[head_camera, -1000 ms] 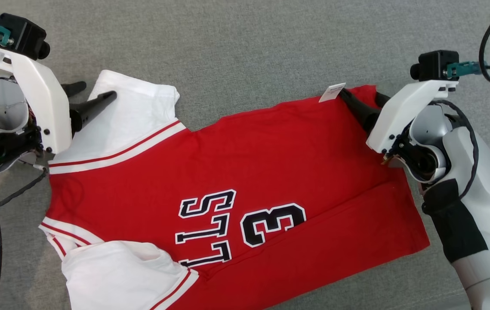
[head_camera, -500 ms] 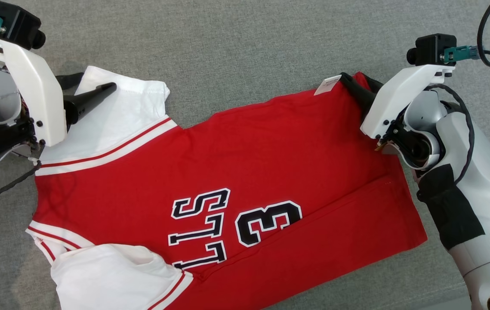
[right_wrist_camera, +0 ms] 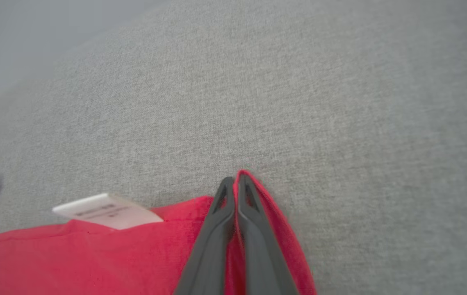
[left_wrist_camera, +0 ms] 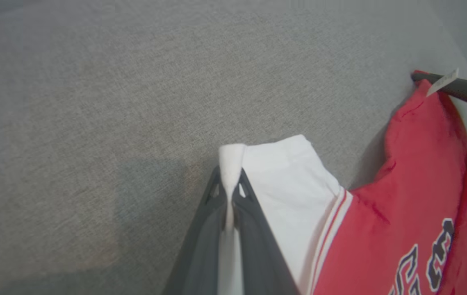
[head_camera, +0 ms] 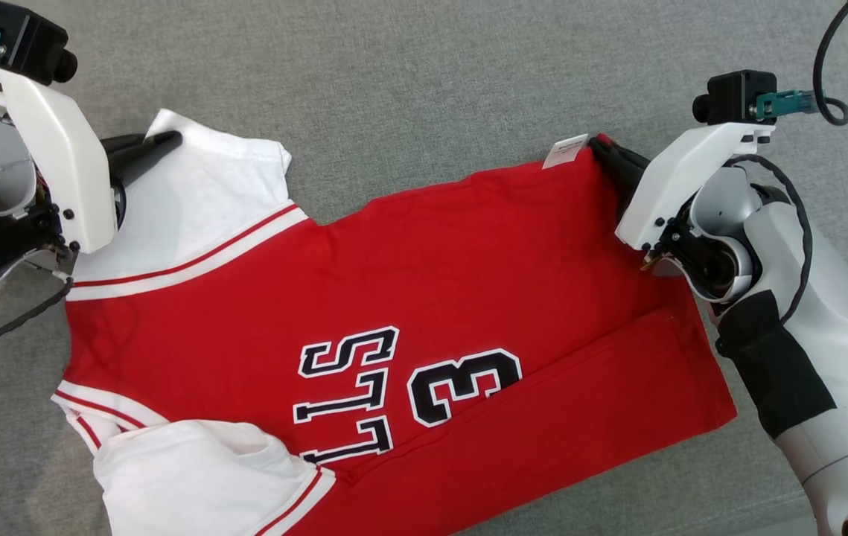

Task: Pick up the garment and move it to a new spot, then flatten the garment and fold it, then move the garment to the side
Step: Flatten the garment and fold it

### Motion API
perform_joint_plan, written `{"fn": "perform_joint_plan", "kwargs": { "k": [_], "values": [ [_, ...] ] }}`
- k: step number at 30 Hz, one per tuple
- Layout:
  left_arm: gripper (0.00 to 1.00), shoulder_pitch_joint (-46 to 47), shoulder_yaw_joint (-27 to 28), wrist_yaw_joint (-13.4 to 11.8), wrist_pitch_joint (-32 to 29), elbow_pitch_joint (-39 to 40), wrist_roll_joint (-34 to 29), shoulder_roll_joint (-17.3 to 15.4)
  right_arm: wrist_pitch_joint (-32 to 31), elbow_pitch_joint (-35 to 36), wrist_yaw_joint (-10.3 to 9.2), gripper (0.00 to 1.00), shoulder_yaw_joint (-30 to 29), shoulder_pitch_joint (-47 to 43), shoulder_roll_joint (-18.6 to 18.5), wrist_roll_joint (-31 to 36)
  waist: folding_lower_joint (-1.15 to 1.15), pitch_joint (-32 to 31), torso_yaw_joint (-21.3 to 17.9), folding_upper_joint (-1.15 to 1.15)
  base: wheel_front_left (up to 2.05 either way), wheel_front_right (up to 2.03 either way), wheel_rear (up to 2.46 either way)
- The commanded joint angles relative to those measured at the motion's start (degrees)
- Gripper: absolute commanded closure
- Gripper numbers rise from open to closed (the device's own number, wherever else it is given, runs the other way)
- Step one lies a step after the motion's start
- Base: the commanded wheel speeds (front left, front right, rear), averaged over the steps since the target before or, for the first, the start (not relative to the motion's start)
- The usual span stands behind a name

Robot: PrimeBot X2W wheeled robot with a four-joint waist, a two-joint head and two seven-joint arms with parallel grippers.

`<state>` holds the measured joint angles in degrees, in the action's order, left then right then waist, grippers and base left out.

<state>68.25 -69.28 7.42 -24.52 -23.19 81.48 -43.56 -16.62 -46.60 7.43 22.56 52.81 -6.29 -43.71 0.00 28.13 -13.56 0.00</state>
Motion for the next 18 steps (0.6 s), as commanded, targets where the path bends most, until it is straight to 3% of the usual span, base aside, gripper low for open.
{"fn": "perform_joint_plan", "kwargs": {
  "k": [1, 18],
  "values": [
    [1.00, 0.8, 0.0, 0.1, 1.0, 0.1, 0.4, 0.0, 0.3, -0.2, 0.13, 1.00, 0.8, -0.7, -0.3, -0.9, 0.00, -0.6, 0.2, 0.00, 0.00, 0.00, 0.00],
    [1.00, -8.6, -2.8, 0.1, 6.7, 7.6, 2.8, -1.4, 2.0, 3.5, 0.13, 1.00, 5.9, -10.1, -8.2, -8.9, 0.00, -12.3, 2.9, 0.00, 0.00, 0.00, 0.00]
  ]
}}
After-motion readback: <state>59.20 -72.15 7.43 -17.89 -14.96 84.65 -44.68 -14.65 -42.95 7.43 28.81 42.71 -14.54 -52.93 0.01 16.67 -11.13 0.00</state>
